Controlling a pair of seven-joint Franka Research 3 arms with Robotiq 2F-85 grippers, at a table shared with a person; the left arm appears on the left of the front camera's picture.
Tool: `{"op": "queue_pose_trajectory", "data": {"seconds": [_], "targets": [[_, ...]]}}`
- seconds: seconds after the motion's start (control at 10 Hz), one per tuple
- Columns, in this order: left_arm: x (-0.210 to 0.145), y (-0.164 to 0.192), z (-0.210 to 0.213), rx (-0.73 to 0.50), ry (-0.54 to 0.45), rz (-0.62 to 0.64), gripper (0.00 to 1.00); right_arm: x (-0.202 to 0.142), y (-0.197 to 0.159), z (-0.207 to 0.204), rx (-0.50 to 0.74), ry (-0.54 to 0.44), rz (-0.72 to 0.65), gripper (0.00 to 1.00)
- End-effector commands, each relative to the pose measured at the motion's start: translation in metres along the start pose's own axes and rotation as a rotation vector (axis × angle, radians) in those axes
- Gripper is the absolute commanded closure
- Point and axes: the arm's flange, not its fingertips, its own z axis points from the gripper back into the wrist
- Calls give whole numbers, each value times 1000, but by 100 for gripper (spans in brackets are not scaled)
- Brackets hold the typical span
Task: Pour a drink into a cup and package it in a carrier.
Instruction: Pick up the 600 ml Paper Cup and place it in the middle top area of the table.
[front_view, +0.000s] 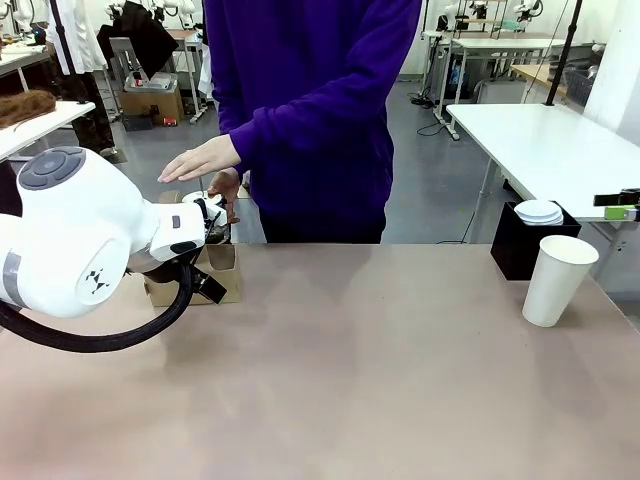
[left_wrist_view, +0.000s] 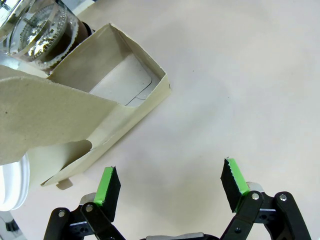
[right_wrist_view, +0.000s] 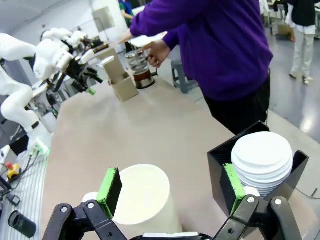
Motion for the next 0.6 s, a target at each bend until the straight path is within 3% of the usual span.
{"op": "queue_pose_trajectory", "data": {"seconds": [0.0,0.4,0.5], "targets": [[0,0,0,-1,-1,0,0,3,10,4,-2,7,1,0],[0,0,0,-1,-1,0,0,0,1,5,-1,3,0,0],[0,0,0,-1,-1,0,0,-7,-4,4,43,-57,27,0]]}}
